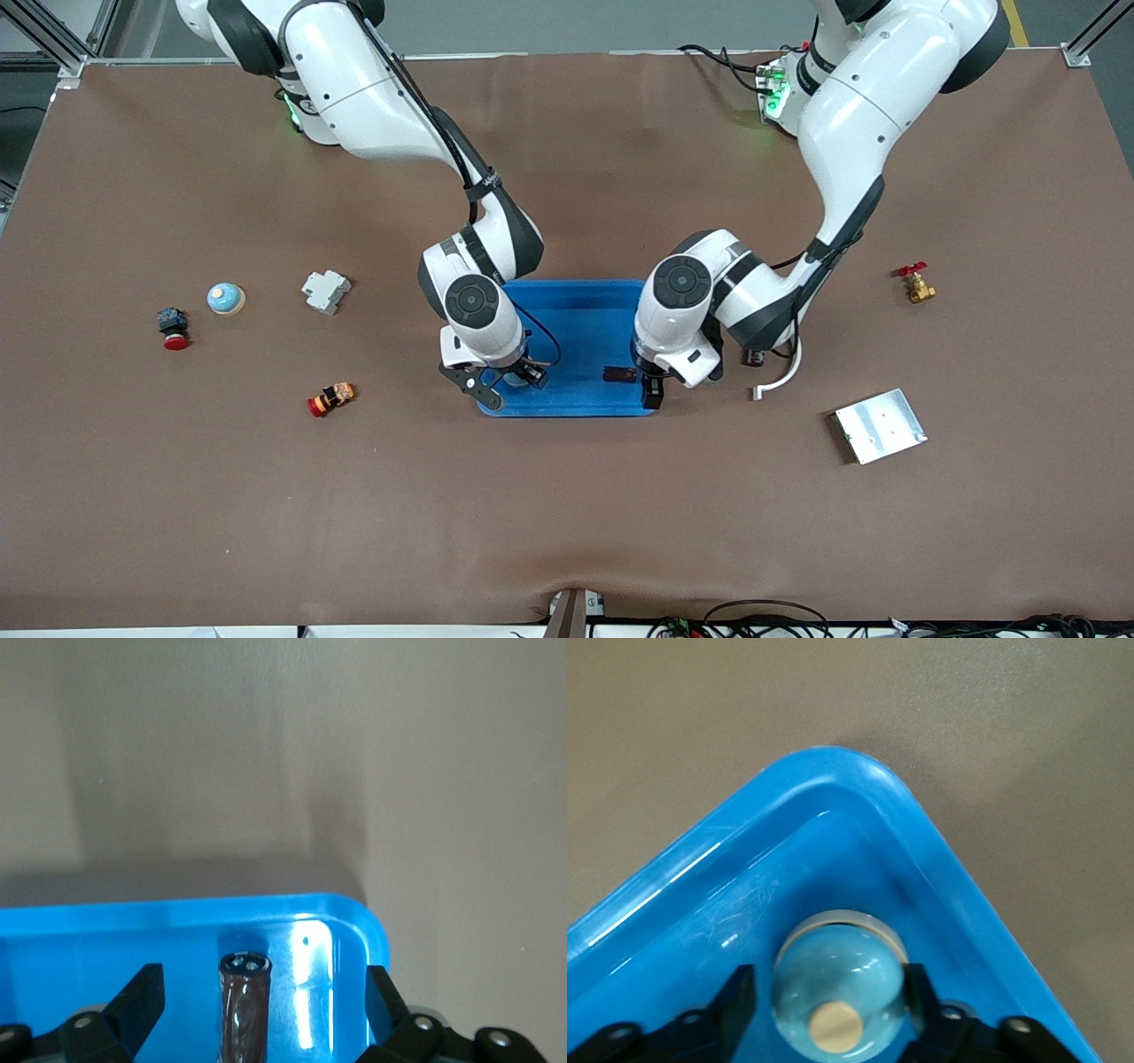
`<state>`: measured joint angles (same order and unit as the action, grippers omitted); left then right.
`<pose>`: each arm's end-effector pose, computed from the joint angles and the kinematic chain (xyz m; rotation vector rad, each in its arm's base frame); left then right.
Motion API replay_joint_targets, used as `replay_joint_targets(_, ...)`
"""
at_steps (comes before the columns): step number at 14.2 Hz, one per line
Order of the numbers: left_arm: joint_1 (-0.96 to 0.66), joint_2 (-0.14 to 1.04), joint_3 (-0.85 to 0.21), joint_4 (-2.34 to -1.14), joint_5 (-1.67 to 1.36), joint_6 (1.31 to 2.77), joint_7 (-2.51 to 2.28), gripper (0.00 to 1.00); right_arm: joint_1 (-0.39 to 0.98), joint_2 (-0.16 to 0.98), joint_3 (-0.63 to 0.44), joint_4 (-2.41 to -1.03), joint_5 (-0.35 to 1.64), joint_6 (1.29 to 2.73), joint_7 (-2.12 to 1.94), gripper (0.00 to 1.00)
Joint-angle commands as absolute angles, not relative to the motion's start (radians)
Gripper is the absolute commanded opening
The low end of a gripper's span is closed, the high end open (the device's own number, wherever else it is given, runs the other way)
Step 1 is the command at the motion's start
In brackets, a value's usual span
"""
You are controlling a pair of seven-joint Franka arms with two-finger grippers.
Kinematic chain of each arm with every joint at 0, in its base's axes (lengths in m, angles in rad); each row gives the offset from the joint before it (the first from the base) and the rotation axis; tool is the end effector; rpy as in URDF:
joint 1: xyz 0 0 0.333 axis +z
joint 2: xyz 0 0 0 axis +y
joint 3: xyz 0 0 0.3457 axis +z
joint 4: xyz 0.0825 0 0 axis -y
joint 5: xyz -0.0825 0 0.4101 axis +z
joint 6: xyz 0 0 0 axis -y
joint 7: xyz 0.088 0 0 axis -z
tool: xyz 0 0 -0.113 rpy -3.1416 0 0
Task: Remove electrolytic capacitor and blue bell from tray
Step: 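Grasp the bell with the right gripper while the left gripper grasps the capacitor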
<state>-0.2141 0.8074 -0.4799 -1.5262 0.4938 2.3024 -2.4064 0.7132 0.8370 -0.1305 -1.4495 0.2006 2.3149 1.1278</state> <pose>0.6258 -0.4230 0.2226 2.2057 2.1246 0.0643 0.6277 0.4420 0.1898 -2.9243 0.9592 0.0245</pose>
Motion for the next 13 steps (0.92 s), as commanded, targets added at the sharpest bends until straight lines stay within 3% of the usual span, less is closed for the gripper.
replay_joint_targets(1,-0.282,0.841,-0.436,-1.457,0.454,2.272,-2.418,1.0,0.715,0.85,-0.132,-1.42,0.219,2.309,1.132,0.25)
replay_joint_targets(2,-0.296,0.851,-0.425,-1.439,0.454,2.272,-2.424,1.0,0.71,0.847,-0.132,-1.42,0.219,2.304,1.132,0.15)
replay_joint_targets(6,-0.347,0.91,-0.396,-1.382,0.454,2.281,-2.447,1.0,0.687,0.819,-0.13,-1.42,0.222,2.299,1.121,0.0)
replay_joint_targets(10,-0.367,0.922,-0.382,-1.376,0.466,2.284,-2.43,1.0,0.589,0.727,-0.077,-1.43,0.221,2.189,1.001,0.0)
replay_joint_targets(13,-0.365,0.922,-0.382,-1.378,0.465,2.284,-2.35,1.0,0.51,0.672,-0.08,-1.433,0.219,2.021,0.838,0.0)
